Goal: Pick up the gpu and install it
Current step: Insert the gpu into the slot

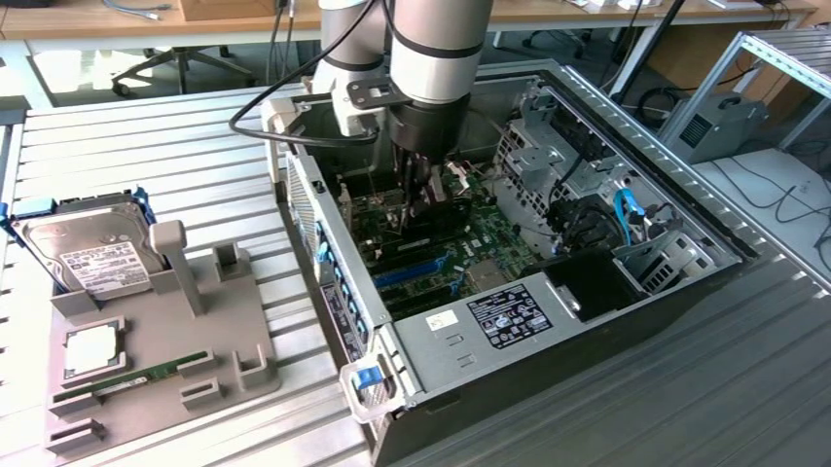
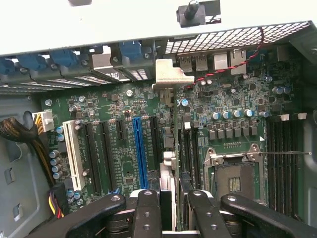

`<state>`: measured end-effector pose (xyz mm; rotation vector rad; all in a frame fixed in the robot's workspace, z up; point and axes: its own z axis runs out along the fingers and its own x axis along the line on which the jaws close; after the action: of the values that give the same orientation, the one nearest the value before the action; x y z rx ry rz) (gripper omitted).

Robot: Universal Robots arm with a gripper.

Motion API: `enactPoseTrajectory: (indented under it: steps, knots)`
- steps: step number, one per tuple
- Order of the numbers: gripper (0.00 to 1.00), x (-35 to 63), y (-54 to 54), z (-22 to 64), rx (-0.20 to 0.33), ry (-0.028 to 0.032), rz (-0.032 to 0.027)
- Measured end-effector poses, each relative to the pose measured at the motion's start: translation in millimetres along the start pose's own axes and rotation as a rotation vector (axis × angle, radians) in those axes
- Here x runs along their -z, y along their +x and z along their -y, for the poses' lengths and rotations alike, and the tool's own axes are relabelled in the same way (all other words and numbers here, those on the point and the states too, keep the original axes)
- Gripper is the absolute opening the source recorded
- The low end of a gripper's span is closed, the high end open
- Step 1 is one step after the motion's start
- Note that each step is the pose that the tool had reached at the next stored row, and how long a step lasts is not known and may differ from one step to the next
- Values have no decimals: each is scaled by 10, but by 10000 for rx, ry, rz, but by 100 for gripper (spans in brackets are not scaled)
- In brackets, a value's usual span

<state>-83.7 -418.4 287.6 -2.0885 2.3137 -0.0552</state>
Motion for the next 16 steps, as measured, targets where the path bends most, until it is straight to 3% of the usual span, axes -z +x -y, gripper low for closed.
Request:
enactPoseTrajectory:
  steps: [9, 16]
  knots:
    - [27, 0, 2, 0, 0, 0, 0]
    - [27, -4, 230, 23, 1, 2, -23]
